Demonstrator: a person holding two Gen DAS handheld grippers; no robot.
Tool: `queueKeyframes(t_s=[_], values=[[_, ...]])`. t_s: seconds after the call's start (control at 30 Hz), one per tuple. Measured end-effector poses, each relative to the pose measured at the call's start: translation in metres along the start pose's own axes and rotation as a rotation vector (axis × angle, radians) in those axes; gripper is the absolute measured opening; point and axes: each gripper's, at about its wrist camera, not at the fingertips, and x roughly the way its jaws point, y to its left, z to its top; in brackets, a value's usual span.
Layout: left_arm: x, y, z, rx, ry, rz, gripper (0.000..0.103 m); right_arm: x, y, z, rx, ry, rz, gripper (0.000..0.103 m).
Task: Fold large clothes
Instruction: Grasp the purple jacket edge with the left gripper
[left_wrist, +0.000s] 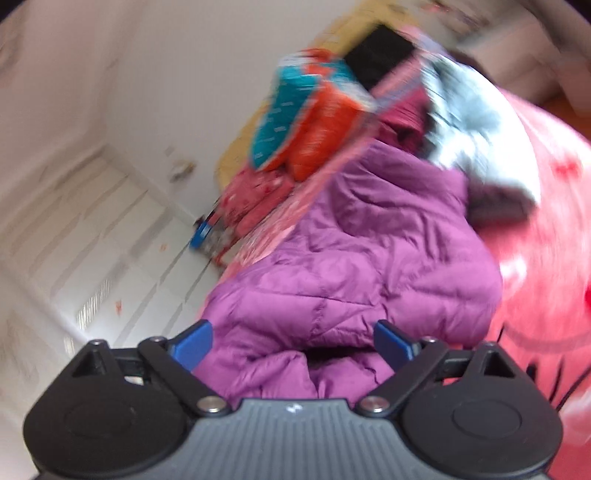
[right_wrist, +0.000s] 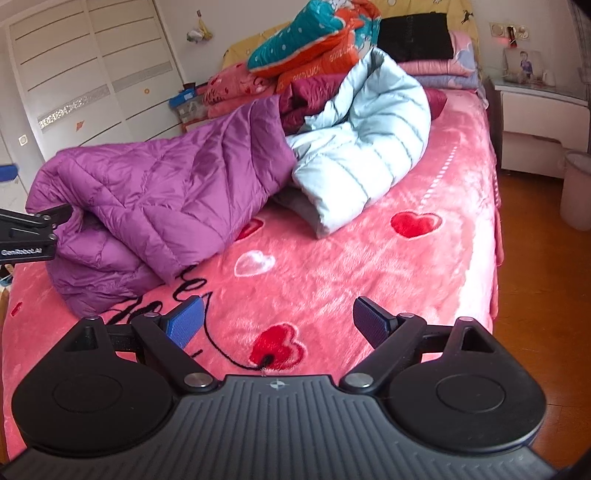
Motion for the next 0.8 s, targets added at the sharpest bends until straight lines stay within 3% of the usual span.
queueKeyframes(t_s=[0.2, 0.5, 0.63, 0.8], values=[[0.017, -0.045, -0.007, 0.292, -0.054, -0.089, 0.091, 0.019, -0.017, 0.0, 0.058, 0.039, 0.009, 0.103], [0.056, -0.099, -0.01, 0.581, -0.111, -0.033, 0.096, 0.032, -0.021, -0.003, 0.085, 0.092, 0.028, 0.103], [0.073, -0.111, -0.01, 0.634, -0.117, -0.007, 0.099, 0.037, -0.024, -0.002, 0.095, 0.104, 0.031, 0.103], [0.09, -0.12, -0.012, 0.618, -0.095, 0.008, 0.101, 0.041, -0.029, -0.002, 0.106, 0.12, 0.027, 0.103]])
